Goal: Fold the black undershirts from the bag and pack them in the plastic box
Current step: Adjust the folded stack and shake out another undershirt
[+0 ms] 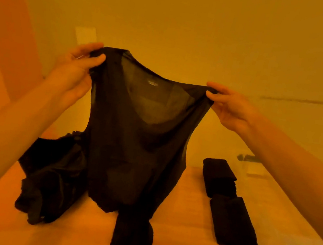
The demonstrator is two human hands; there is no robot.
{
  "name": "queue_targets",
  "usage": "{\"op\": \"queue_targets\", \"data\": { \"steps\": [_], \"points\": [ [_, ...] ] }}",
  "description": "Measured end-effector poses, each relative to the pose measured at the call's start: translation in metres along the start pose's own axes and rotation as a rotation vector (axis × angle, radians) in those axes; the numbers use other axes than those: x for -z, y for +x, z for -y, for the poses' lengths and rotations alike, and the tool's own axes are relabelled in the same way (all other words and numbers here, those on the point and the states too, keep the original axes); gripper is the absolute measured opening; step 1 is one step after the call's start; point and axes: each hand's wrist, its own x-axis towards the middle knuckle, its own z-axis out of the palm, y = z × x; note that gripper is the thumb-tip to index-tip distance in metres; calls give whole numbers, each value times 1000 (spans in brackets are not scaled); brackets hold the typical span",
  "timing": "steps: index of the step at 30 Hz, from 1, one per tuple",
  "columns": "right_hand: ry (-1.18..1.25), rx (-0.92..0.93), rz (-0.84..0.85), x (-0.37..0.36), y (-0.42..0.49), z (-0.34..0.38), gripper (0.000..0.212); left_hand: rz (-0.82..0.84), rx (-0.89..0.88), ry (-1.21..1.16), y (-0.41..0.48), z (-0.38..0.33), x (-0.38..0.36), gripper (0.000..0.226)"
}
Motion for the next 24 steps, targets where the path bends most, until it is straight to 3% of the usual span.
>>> {"op": "queue_targets", "data": {
  "steps": [6,10,14,18,24],
  "points": [
    [-320,464,-73,-37,23,145,8,33,-204,154,63,-129,-41,26],
    [-542,672,-150,-59,30,219,6,48,-440,483,62,-175,-56,23],
    [-531,631,-74,-67,31,267,16,9,-557,636,60,-199,-66,11],
    [-326,533,85,-69,28,291,22,40,-583,618,60,-216,-65,22],
    [-203,560,81,-74,17,299,31,104,-625,631,54,-226,-57,30]
  ]
}}
